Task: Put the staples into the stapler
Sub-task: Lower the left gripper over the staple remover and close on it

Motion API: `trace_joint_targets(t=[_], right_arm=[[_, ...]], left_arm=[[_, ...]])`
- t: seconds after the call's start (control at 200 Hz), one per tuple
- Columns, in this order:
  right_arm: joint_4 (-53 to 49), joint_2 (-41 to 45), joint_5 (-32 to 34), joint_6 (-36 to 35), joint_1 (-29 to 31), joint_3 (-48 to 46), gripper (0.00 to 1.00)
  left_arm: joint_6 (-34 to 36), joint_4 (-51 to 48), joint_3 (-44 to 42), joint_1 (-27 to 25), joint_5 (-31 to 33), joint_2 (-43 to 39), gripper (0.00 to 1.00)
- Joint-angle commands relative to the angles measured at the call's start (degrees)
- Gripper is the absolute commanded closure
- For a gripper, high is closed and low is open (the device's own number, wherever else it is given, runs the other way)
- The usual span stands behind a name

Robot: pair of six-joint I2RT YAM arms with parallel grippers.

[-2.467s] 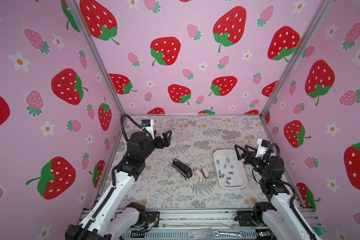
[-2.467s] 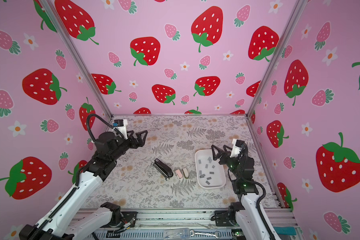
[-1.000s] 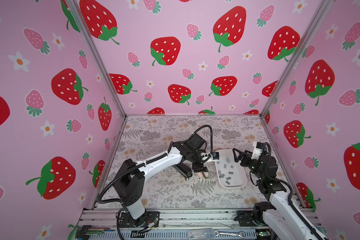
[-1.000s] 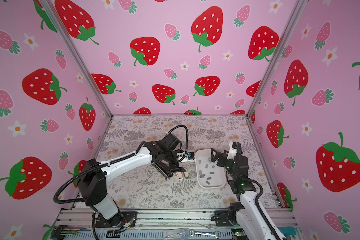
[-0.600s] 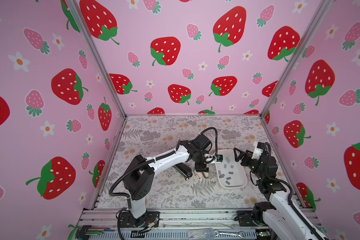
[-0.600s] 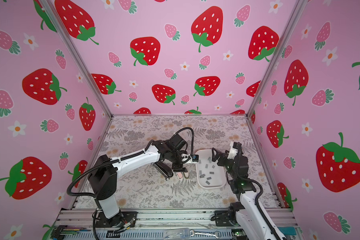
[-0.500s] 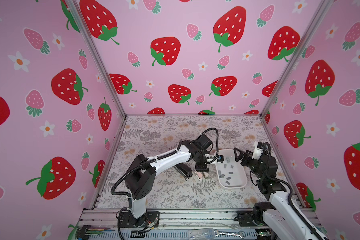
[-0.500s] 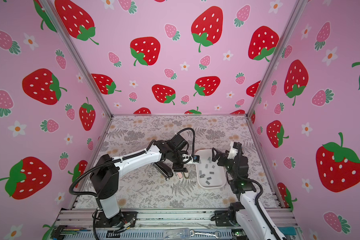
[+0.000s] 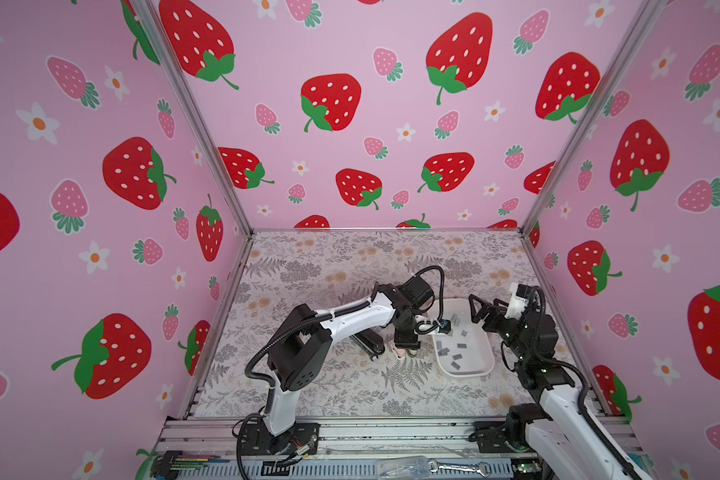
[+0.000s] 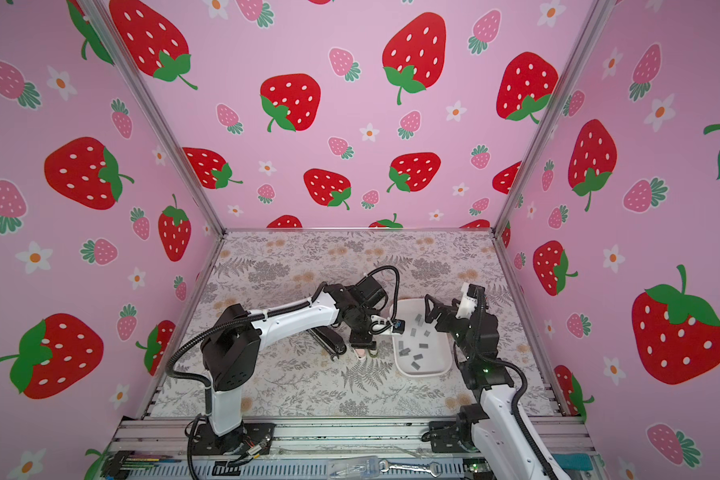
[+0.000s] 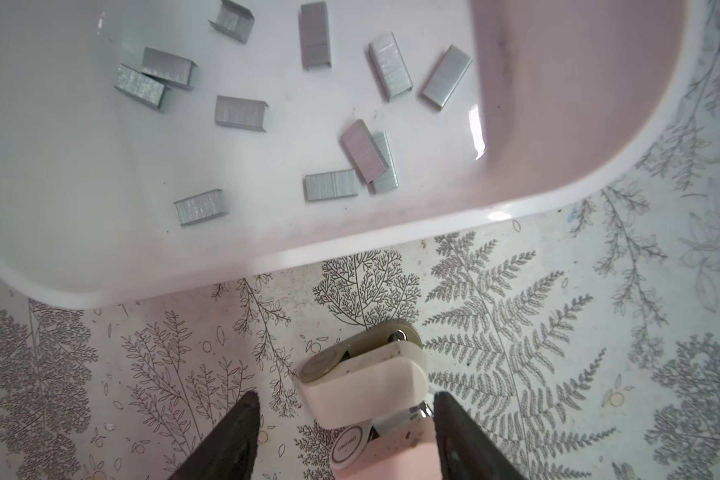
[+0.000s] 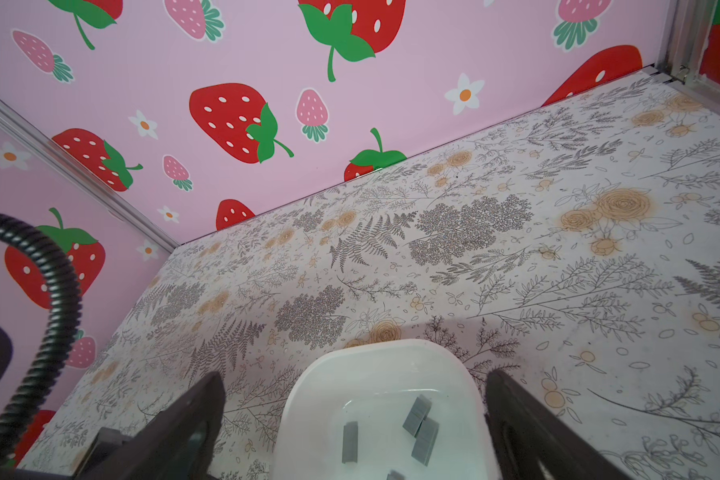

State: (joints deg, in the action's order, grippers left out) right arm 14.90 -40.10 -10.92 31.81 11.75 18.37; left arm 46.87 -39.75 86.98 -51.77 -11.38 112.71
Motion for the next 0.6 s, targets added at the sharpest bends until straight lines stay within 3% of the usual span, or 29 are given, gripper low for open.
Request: trace_joint_targets(t=[0.0, 0.595], right_arm=[[-0.04, 0.81, 0.58, -0.19, 0.12, -0.06, 0.01], [0.05, 0.37, 0.51, 0.27, 0.12, -0.18, 0.01]], left_arm=[[0.63, -2.06, 1.51, -0.82, 0.98, -0.11, 0.33], [-1.32, -0.28, -1.86, -2.55, 5.39, 0.11, 0.35]])
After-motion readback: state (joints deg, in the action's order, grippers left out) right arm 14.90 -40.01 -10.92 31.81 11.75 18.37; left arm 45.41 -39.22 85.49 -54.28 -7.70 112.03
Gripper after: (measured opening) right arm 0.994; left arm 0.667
